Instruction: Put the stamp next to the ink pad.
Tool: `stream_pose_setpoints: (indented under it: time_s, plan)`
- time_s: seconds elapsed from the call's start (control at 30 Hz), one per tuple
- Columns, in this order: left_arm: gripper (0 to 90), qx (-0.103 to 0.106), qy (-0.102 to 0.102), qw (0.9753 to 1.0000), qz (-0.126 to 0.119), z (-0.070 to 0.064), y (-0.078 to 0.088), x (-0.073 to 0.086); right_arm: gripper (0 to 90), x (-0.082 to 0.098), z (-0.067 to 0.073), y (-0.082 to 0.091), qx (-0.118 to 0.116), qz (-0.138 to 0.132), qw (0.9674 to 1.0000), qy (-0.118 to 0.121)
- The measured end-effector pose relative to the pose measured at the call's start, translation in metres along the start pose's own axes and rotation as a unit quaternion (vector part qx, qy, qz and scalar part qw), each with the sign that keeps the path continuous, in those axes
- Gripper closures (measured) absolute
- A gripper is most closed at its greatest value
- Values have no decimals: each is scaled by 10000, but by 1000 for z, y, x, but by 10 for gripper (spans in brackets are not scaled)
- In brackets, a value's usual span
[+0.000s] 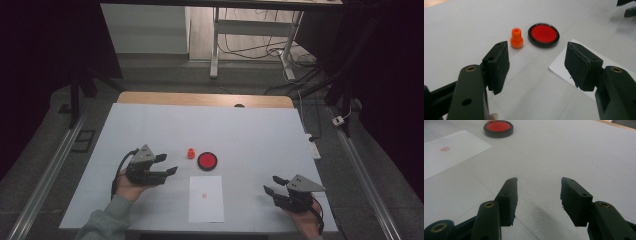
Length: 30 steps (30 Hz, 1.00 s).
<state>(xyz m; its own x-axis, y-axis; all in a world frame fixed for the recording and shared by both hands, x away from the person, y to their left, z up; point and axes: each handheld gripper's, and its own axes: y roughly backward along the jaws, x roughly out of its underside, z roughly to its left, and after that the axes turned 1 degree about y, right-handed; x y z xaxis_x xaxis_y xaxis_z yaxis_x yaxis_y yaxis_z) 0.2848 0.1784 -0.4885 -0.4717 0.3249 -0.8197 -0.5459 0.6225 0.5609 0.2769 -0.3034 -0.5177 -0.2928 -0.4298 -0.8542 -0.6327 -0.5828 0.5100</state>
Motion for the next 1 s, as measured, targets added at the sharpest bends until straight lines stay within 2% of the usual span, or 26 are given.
stream_pose_setpoints:
  time_s: [0.23, 0.5, 1.0]
  plan:
    - [365, -87, 94, 9999, 65, 1, 25, 34, 473, 0, -2, 0, -10, -19, 10000, 0]
    - [366, -127, 154, 9998, 99, 1, 43, 58, 473, -1, -3, -1, 17, -5, 10000, 17]
    - [367, -92, 140, 9997, 159, 1, 41, 61, 472, -1, -4, -2, 10, -26, 10000, 32]
